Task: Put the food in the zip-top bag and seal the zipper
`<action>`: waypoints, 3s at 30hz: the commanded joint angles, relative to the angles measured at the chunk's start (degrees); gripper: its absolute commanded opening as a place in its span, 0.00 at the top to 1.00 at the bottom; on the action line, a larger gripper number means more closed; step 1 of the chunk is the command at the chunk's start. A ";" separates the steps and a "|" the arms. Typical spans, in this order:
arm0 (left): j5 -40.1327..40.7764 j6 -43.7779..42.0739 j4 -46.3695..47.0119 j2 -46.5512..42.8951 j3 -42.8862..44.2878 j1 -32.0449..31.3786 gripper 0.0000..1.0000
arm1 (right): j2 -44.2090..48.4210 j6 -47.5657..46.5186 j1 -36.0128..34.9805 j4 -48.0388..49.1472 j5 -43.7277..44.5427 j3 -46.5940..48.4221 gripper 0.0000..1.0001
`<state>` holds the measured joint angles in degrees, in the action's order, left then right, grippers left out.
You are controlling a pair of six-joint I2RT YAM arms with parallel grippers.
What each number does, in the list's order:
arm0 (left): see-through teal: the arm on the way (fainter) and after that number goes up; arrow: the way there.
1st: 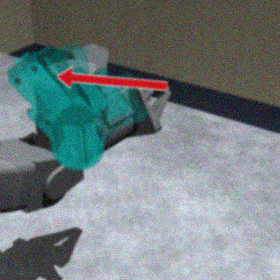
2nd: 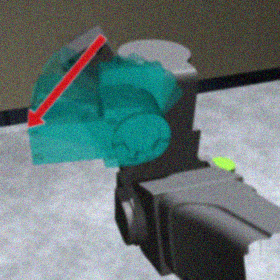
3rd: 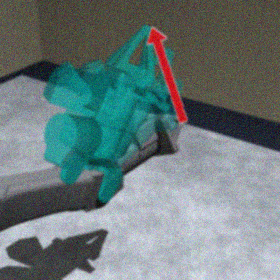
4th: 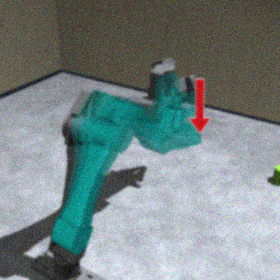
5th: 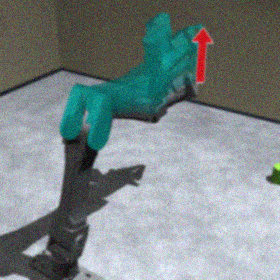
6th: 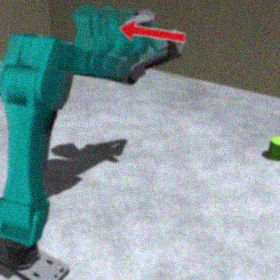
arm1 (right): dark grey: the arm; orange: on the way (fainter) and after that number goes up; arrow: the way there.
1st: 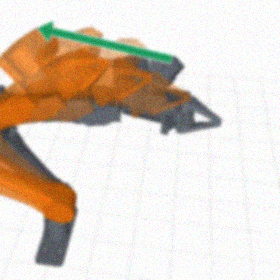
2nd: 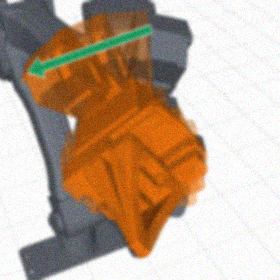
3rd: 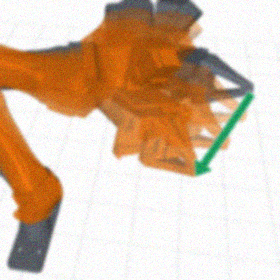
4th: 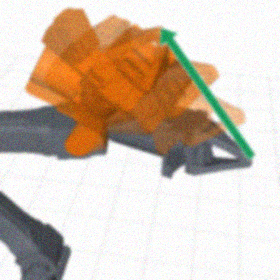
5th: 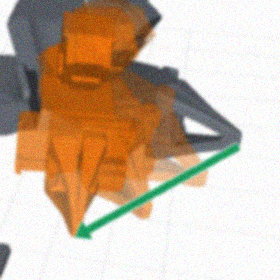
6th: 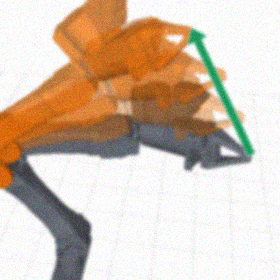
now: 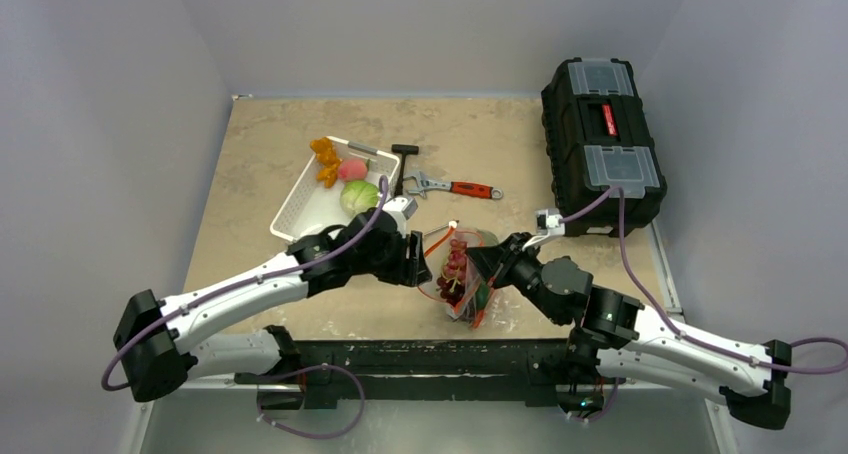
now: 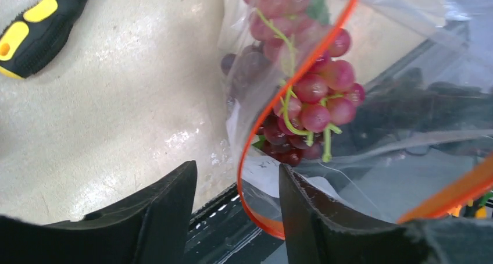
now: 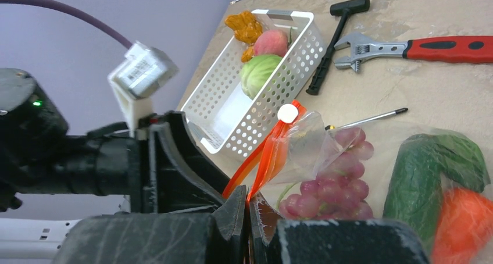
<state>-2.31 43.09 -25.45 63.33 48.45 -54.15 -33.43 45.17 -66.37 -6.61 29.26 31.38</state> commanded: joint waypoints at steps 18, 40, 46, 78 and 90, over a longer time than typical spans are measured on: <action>-11.06 2.79 10.53 5.13 10.58 -3.90 1.00 | 6.25 -5.08 -0.08 -4.81 9.88 3.21 1.00; -10.69 3.31 8.22 1.79 11.46 -3.70 1.00 | 8.08 -8.90 -0.08 -10.00 14.51 4.59 1.00; -9.53 3.61 8.00 4.59 7.25 -3.07 0.88 | 8.23 -6.03 -0.08 -11.49 15.25 -0.31 1.00; 2.11 -7.14 -13.66 10.53 30.50 40.56 0.15 | 5.71 -7.21 -0.08 -10.05 14.72 3.11 1.00; 17.40 -15.13 0.32 29.50 33.62 43.69 0.17 | 5.78 -6.32 -0.08 -12.41 15.05 4.67 1.00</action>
<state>7.16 34.83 -33.06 89.86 79.15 -10.63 -27.75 37.71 -66.37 -19.99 43.55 33.43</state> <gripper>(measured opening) 0.836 0.001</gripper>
